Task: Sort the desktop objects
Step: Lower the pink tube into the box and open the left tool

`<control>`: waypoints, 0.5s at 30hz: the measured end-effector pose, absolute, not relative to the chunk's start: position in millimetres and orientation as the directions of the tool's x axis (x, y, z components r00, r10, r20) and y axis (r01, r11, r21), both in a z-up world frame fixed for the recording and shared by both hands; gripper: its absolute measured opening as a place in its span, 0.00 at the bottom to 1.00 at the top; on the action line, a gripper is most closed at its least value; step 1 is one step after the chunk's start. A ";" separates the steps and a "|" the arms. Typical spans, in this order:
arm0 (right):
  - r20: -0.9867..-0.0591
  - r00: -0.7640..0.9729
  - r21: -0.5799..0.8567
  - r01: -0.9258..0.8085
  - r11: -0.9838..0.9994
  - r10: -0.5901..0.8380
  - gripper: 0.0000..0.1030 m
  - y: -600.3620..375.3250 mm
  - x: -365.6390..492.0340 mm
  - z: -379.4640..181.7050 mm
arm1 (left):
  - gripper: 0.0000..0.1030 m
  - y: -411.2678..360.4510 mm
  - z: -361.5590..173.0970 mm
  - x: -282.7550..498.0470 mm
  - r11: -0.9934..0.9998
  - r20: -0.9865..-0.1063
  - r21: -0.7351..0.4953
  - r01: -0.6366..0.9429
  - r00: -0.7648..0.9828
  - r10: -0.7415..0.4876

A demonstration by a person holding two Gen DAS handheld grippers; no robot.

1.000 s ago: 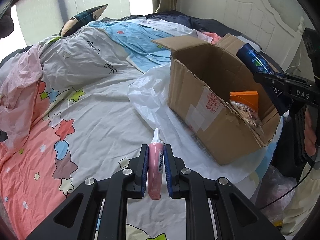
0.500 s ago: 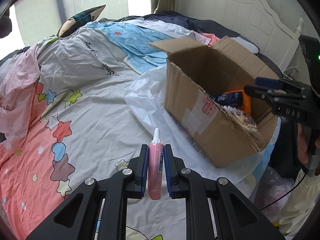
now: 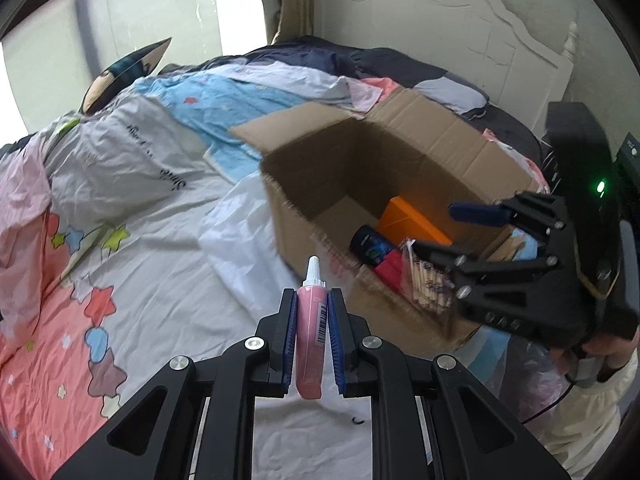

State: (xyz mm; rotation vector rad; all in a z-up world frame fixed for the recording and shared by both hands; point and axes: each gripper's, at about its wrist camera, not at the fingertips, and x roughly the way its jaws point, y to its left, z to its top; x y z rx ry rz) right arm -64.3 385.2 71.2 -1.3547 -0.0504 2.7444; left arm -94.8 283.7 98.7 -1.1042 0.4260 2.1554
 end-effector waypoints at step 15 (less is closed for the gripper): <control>-0.767 -0.633 -0.056 -0.099 -0.994 0.106 0.58 409.2 -47.2 76.7 | 0.15 342.3 111.8 -89.9 -0.631 -0.776 -0.102 -0.769 -0.335 0.534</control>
